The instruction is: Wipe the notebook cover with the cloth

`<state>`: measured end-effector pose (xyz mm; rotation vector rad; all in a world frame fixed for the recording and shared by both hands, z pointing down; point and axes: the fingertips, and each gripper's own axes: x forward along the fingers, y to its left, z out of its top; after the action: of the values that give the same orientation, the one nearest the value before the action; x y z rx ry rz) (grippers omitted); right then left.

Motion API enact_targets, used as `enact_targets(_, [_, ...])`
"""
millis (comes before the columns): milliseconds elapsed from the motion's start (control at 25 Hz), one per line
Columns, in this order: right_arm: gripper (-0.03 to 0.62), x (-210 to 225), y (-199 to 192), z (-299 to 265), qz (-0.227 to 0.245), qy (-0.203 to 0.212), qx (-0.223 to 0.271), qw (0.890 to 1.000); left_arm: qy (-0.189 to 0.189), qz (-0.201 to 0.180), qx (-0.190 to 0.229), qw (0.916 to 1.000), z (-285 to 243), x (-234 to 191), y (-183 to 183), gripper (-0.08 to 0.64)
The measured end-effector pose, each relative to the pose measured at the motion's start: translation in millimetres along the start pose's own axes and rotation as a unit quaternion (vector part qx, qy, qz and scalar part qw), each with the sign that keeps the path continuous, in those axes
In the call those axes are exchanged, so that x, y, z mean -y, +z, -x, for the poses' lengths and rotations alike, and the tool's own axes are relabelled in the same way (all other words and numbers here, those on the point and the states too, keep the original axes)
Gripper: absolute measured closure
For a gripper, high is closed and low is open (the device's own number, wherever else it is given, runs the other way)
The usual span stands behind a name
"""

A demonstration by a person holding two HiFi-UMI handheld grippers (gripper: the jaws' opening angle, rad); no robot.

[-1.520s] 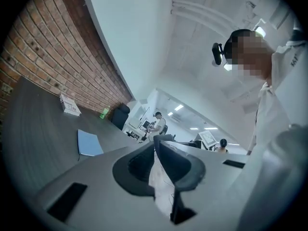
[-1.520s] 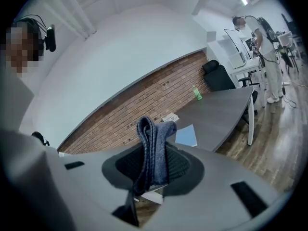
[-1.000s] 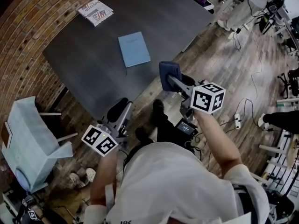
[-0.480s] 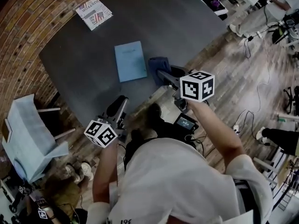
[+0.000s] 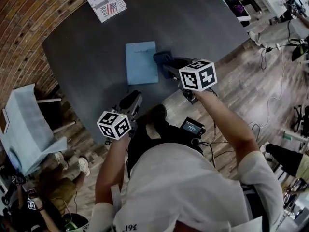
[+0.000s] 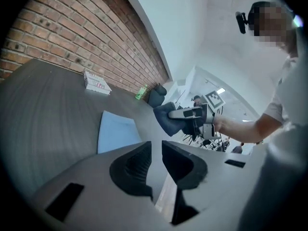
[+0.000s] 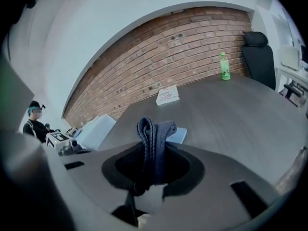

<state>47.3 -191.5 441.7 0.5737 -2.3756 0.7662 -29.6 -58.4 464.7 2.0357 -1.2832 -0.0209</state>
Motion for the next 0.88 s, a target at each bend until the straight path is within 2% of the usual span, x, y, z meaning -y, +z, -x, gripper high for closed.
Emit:
enact_targets(160, [0.480,4,-3,-41,0.072,-0.017,-0.059,0.996,0.026,-0.032,-0.040,0.9983,-21,-22,-14,0.480])
enact_targets(240, [0.480,5,-8,-60,0.103,-0.022,-0.089,0.990,0.048,-0.070,-0.075,0.9936,-32,-31,-25,0.451])
enact_targets(320, [0.480,11,-9,-76,0.132,-0.028,-0.115,0.984,0.064,-0.137,-0.113,0.9820,-49,-32,-37,0.417])
enact_targets(400, [0.480,17,-3,-93,0.153,-0.036,-0.131,0.979,0.067,-0.199,-0.141,0.9675,-65,-29,-44,0.416])
enact_targets(520, [0.480,17,9,-114,0.182,-0.045,-0.150,0.971,0.055,-0.250,-0.170,0.9515,-86,-22,-49,0.424])
enact_targets(640, [0.480,13,19,-133,0.226,-0.050,-0.174,0.957,0.049,-0.274,-0.199,0.9395,-103,-20,-54,0.510])
enact_targets(880, [0.480,9,30,-170,0.318,-0.054,-0.238,0.916,0.041,-0.259,-0.269,0.9267,-121,-27,-78,0.537])
